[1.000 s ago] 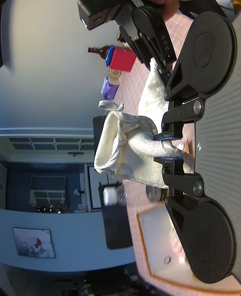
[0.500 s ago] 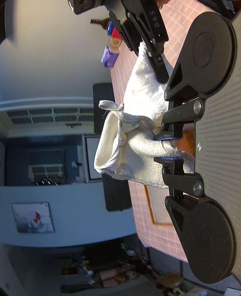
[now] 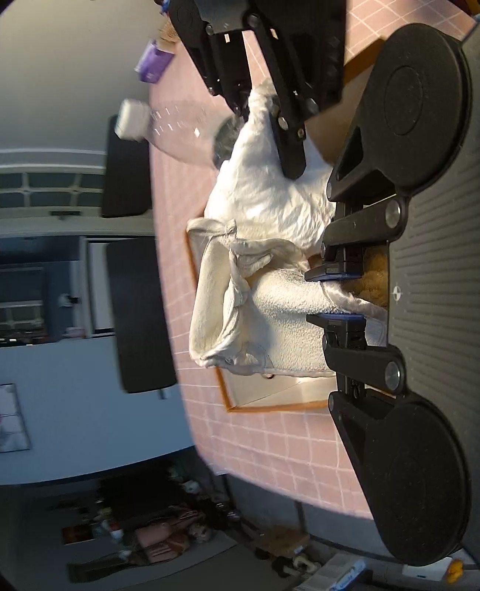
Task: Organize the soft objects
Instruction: 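Carry the cotton pouch and tissue into the orange box and release both, then withdraw both open grippers toward the snack packet and mesh bag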
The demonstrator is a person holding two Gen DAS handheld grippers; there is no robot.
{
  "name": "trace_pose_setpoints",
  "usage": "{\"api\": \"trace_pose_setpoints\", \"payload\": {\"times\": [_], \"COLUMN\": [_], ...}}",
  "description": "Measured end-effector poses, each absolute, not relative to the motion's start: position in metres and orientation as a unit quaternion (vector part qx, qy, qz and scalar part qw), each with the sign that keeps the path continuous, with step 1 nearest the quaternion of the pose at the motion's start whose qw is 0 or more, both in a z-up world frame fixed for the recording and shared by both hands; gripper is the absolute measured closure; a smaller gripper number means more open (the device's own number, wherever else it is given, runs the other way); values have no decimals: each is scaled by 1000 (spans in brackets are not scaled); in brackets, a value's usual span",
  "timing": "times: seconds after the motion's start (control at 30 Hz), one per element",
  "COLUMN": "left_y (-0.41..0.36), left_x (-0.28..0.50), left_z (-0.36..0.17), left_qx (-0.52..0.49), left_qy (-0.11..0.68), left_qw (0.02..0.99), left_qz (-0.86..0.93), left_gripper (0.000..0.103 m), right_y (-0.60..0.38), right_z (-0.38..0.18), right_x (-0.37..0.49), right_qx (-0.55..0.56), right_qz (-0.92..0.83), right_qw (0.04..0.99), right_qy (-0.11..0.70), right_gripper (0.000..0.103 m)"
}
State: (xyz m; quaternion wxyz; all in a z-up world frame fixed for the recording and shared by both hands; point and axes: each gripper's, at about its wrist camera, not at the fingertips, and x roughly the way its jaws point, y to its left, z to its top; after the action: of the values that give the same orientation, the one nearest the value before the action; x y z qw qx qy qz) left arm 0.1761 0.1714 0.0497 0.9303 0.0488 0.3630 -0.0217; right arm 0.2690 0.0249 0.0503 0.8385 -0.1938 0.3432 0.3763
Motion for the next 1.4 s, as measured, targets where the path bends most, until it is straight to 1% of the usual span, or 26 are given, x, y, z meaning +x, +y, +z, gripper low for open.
{"api": "trace_pose_setpoints", "payload": {"times": [0.1,0.33,0.4,0.43,0.47,0.53,0.57,0.6,0.63,0.67,0.7,0.83,1.0,1.23,1.4], "left_y": [177,186,187,186,186,185,184,184,184,184,184,185,181,173,166], "left_x": [190,201,202,203,202,199,196,196,194,194,193,190,175,152,134], "left_z": [42,27,24,24,24,24,24,25,26,29,31,40,49,58,61], "left_qx": [47,41,38,35,33,35,38,40,40,39,37,26,27,36,42], "left_qy": [382,409,413,413,412,411,411,409,406,401,397,383,367,340,317], "left_qw": [923,912,910,910,910,911,911,911,913,915,917,923,930,939,947], "left_qz": [-20,-23,-24,-24,-24,-23,-20,-17,-16,-14,-13,-12,-16,-21,-27], "left_gripper": [85,82,76,70,66,65,61,58,50,46,44,34,33,30,28], "right_y": [38,54,56,58,60,62,61,60,59,57,56,55,54,34,6], "right_z": [38,18,13,11,9,8,9,11,12,17,20,29,41,50,49], "right_x": [283,294,295,295,295,294,293,291,289,285,283,270,251,222,206], "right_qx": [-208,-256,-267,-274,-281,-291,-292,-293,-295,-297,-300,-309,-313,-305,-280], "right_qz": [370,360,358,356,355,354,355,355,354,353,352,356,369,375,371], "right_qw": [833,825,822,821,820,820,819,820,821,822,822,818,815,817,826], "right_qy": [355,353,353,352,350,344,342,341,338,335,332,328,317,313,321], "right_gripper": [85,83,81,80,78,75,71,64,61,51,43,42,36,36,36]}}
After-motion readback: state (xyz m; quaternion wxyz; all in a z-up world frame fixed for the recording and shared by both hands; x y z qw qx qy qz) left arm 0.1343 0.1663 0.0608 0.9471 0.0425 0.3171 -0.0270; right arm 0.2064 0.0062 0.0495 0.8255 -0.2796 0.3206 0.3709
